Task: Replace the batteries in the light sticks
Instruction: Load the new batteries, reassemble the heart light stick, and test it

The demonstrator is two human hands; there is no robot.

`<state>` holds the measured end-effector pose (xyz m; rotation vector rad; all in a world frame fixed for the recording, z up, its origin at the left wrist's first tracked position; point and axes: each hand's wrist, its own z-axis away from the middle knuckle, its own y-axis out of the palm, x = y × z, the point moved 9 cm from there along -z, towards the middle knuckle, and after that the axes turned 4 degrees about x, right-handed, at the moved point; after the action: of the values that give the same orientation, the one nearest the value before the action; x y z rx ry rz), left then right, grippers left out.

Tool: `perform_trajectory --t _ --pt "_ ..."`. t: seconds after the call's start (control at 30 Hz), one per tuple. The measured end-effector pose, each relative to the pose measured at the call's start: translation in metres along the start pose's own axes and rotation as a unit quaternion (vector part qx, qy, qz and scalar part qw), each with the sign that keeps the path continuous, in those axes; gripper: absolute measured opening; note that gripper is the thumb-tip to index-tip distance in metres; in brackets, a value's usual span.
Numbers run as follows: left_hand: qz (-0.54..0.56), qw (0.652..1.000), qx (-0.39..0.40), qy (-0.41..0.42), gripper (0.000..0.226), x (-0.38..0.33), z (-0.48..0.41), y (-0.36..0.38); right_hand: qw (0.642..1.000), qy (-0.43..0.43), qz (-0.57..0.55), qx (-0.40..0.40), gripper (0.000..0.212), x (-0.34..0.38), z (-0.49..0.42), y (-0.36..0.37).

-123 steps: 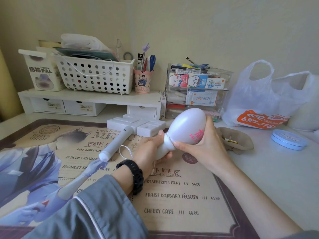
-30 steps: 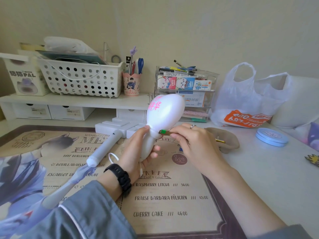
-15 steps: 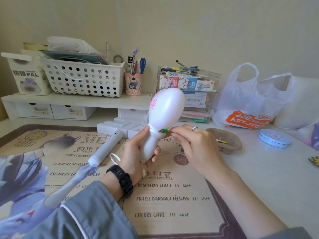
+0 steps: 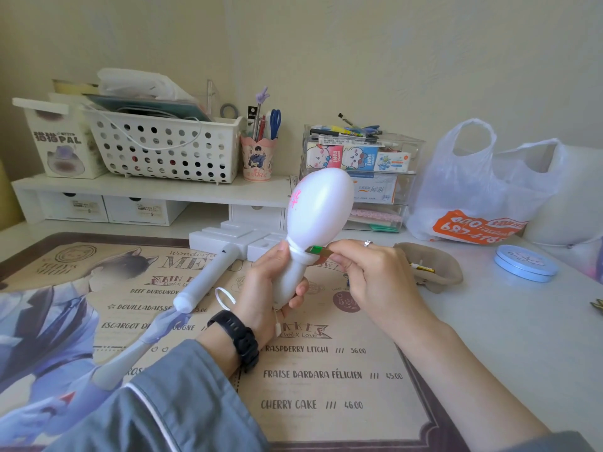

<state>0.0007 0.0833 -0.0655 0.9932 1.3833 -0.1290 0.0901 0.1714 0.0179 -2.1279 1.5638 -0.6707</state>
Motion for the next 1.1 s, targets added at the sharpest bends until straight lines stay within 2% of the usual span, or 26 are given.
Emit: perform_trajectory --t 0.13,0.33,0.6,0.77,0.9,0.97,1.1 --pt "-0.017 1.0 -0.003 0.009 0.025 0.003 -0.001 -0.003 1.0 0.005 0.027 0.004 0.041 0.003 0.001 0.003" --pt "-0.043 0.999 -0.013 0.025 0.028 0.005 -0.003 -0.006 0.997 0.032 0.059 0.043 0.051 -0.002 0.002 0.012" --pt "-0.072 0.995 -0.04 0.048 0.026 0.004 -0.004 -0.01 0.995 0.027 0.097 0.023 0.046 0.002 0.001 0.012" --pt "-0.112 0.989 -0.059 0.079 0.026 -0.002 -0.003 -0.013 0.985 0.039 0.152 0.066 0.047 0.008 -0.001 0.013" --pt "-0.149 0.978 -0.09 0.112 0.023 -0.008 -0.002 -0.018 0.966 0.042 0.241 0.087 0.036 0.023 -0.002 0.014" --pt "-0.139 0.977 -0.113 0.115 0.018 -0.011 -0.003 -0.023 0.956 0.044 0.278 0.086 0.032 0.028 0.001 0.02" --pt "-0.075 0.984 -0.128 0.098 0.028 -0.01 -0.006 -0.029 0.955 0.07 0.285 0.052 0.026 0.022 0.0 0.019"
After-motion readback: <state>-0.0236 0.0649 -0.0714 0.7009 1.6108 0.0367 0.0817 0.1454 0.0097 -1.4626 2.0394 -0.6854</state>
